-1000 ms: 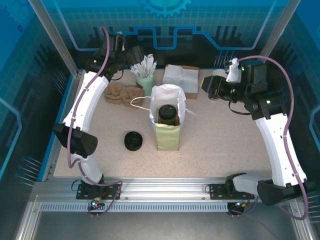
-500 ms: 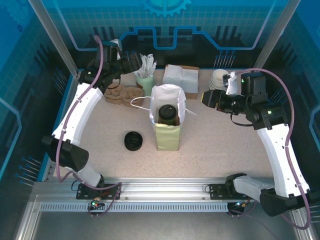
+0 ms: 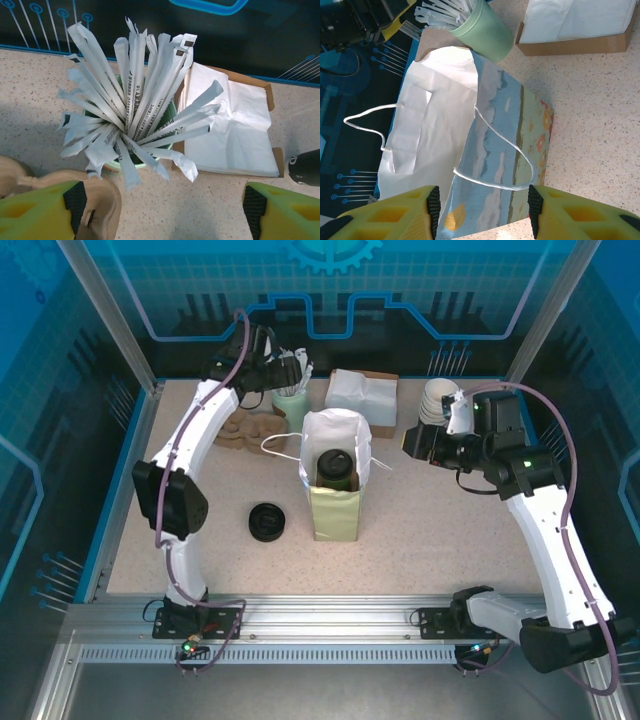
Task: Pack the takeout coffee
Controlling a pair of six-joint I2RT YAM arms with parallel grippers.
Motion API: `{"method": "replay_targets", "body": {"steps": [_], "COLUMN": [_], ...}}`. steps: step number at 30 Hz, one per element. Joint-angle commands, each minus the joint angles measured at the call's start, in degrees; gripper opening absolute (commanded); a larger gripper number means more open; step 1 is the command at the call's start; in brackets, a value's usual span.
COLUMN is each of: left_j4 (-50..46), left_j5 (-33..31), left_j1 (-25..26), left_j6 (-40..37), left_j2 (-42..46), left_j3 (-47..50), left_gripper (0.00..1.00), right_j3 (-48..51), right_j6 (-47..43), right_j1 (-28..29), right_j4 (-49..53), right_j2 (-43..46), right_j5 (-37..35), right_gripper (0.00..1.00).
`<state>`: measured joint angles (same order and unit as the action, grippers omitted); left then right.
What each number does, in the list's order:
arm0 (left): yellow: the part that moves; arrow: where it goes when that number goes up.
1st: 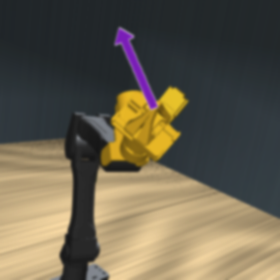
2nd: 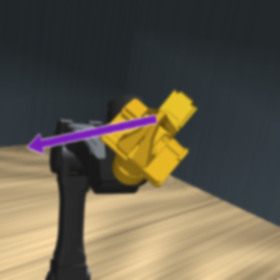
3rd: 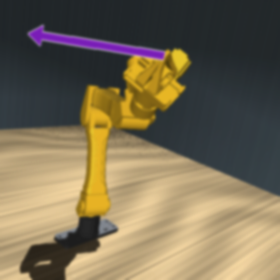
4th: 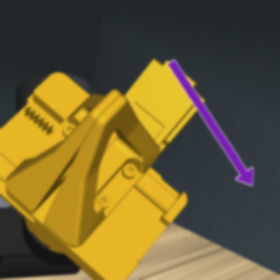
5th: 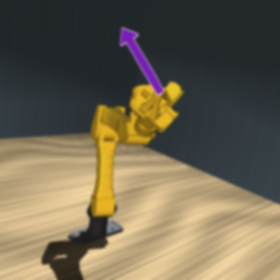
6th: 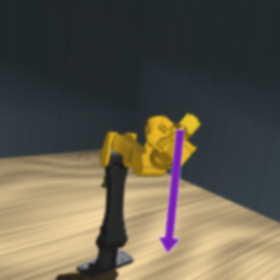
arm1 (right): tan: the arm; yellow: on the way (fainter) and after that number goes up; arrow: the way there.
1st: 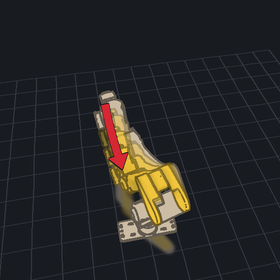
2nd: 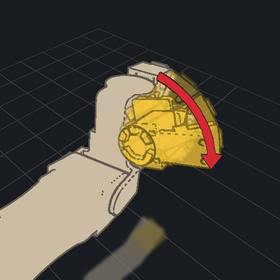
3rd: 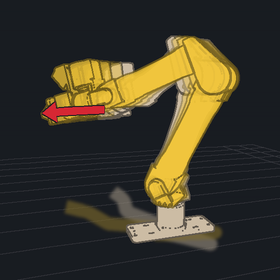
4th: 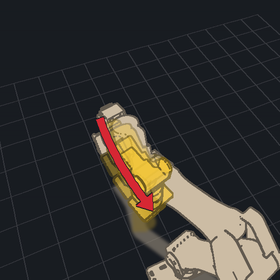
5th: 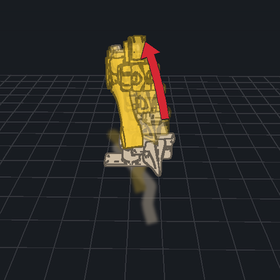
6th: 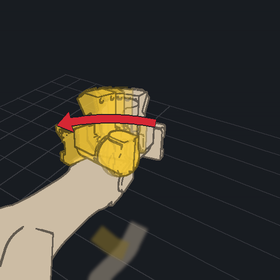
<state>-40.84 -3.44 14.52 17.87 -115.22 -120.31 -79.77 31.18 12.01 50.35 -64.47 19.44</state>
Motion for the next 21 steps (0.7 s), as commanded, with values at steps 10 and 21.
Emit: {"method": "replay_targets", "body": {"steps": [10, 21], "left_j4": [0.9, 1.4], "left_j5": [-0.6, -3.3], "left_j1": [2.0, 2.4], "left_j6": [-4.9, -6.4], "left_j2": [-5.4, -7.5], "left_j3": [-5.6, -5.8], "left_gripper": [0.67, 0.54], "right_j3": [1.8, 2.7], "right_j6": [-1.9, -2.4], "right_j1": [0.4, 0.4], "right_j4": [-3.4, -4.4], "right_j2": [-2.8, -2.9], "right_j5": [0.1, 0.3], "right_gripper": [0.51, 0.51]}}
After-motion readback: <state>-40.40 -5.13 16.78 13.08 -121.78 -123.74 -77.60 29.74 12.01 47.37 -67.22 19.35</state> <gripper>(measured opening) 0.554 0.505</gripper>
